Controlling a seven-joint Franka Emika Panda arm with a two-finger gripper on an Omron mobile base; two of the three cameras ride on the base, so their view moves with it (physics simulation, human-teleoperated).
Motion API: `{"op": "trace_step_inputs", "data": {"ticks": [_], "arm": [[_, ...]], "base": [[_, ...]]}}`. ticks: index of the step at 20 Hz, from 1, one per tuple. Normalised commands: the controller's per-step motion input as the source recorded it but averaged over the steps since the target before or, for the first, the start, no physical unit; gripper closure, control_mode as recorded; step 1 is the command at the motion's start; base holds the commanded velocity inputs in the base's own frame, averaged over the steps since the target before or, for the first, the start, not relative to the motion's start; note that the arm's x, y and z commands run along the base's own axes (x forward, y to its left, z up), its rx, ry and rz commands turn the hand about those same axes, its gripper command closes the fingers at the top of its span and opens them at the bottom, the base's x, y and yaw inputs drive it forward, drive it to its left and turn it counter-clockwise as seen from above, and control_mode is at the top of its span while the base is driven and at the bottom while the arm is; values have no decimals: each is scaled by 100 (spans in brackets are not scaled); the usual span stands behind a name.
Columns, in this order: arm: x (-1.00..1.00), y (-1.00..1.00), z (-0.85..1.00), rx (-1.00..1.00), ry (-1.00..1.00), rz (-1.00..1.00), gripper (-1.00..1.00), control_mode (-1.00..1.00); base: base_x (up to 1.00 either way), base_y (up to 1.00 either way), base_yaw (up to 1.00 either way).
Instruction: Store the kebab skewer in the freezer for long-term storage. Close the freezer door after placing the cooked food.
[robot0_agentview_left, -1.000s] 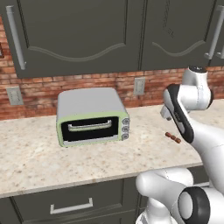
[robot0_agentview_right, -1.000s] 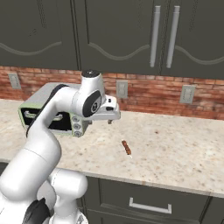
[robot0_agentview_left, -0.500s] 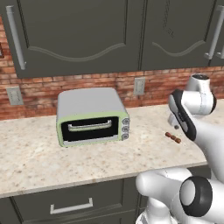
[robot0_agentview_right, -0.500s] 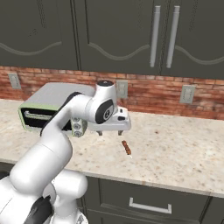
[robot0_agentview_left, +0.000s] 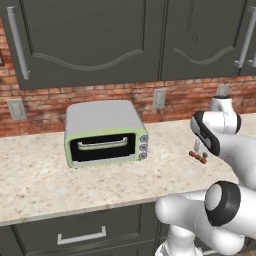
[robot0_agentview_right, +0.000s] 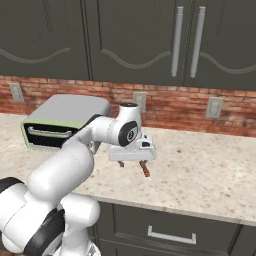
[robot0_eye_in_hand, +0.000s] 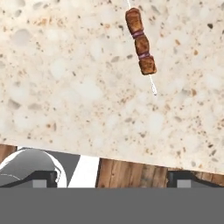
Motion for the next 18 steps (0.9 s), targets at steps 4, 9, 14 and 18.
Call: {"op": "trace_step_inputs", "data": {"ticks": [4, 9, 14, 18], "arm": [[0, -16, -65, -9, 3, 0, -100, -100], [9, -23, -38, -1, 0, 0, -100, -100], [17, -20, -16, 0, 0, 0, -100, -100], [16, -2, -1, 3, 0, 0, -100, -100]], "base": [[0, 0, 0], [0, 0, 0], [0, 0, 0], [0, 0, 0]]}}
